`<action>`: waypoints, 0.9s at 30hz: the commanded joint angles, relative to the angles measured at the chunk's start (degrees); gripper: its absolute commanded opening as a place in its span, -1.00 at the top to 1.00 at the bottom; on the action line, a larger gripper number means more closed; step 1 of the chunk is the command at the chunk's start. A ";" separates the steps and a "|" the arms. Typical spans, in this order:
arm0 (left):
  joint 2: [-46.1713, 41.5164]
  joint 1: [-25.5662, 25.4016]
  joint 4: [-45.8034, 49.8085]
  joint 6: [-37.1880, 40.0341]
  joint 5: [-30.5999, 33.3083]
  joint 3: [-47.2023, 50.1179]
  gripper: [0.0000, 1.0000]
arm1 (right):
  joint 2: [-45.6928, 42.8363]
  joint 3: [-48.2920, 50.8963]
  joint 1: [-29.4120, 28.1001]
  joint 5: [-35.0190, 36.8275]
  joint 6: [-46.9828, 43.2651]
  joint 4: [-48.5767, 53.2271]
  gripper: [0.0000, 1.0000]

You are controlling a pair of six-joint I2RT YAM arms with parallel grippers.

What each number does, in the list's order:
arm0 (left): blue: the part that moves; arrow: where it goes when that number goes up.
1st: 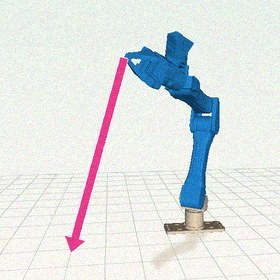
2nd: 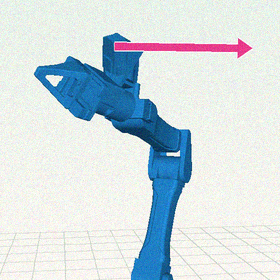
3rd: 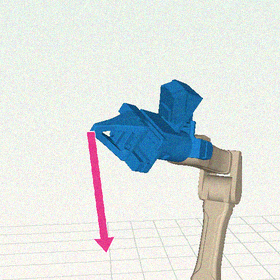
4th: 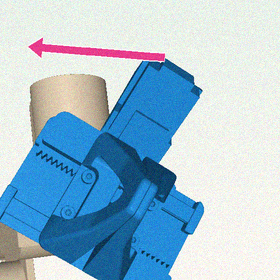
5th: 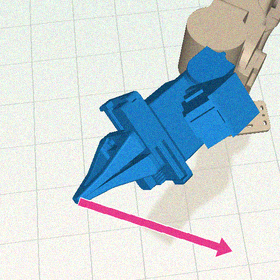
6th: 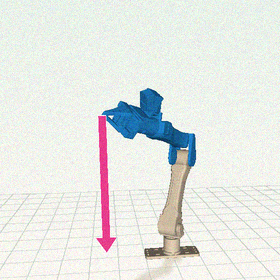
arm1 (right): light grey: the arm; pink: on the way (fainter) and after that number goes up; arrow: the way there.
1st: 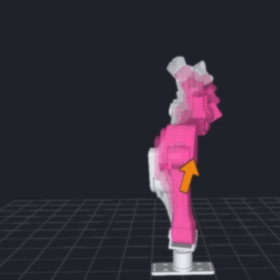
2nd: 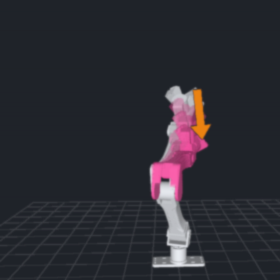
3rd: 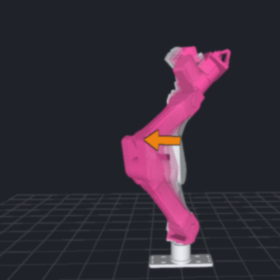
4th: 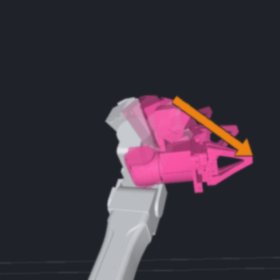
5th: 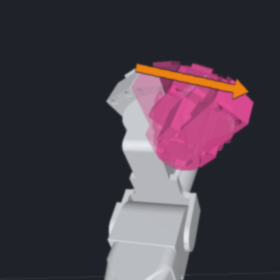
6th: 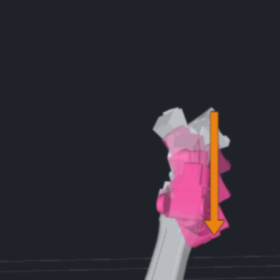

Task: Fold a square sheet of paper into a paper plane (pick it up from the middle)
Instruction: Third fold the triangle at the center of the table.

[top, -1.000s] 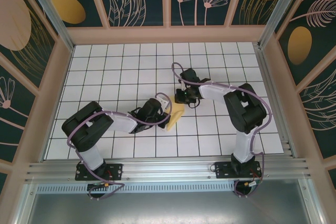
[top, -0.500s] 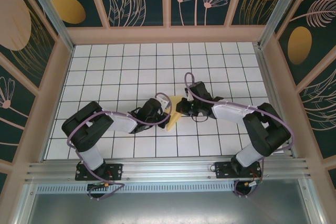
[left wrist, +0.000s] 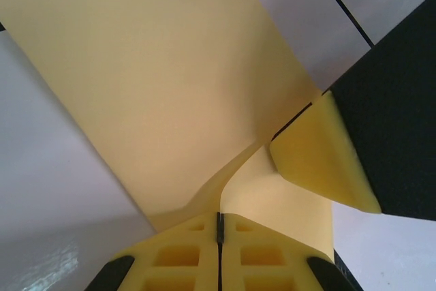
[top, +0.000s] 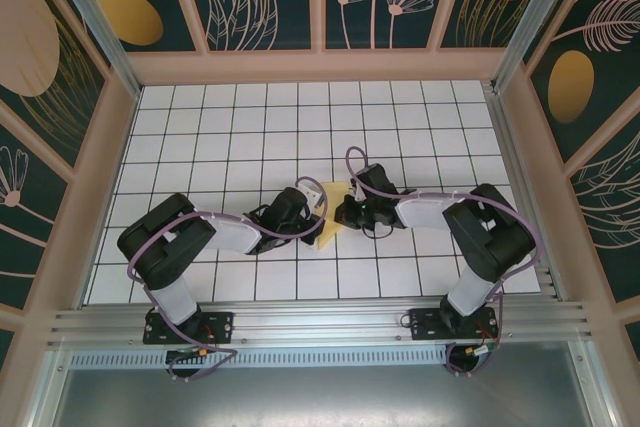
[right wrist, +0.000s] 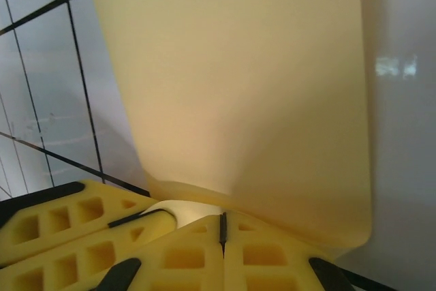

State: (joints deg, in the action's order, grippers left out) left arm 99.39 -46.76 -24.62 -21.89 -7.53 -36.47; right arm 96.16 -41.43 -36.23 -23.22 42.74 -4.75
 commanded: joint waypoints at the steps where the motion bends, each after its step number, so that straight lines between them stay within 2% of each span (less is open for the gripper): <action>1: 0.60 0.29 4.46 0.45 -0.56 0.49 0.86 | 1.51 1.14 -0.42 2.01 -0.86 -0.35 0.93; 12: 1.24 0.27 4.67 -0.08 -0.93 1.14 0.90 | -5.93 1.40 1.95 1.61 -1.35 -0.87 0.88; 16: 0.91 0.27 4.79 -0.50 -0.64 1.22 0.94 | -4.70 3.03 3.27 -0.59 -1.28 -3.17 0.89; 27: 1.10 0.31 4.81 -1.07 -0.45 1.55 1.00 | 0.63 5.83 4.28 1.77 -0.62 -4.94 0.90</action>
State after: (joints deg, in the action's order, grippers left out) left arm 99.39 -46.76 -24.62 -22.37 -7.70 -36.40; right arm 94.48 -36.97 -32.32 -23.07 42.37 -9.58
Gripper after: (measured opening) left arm 0.053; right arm 0.068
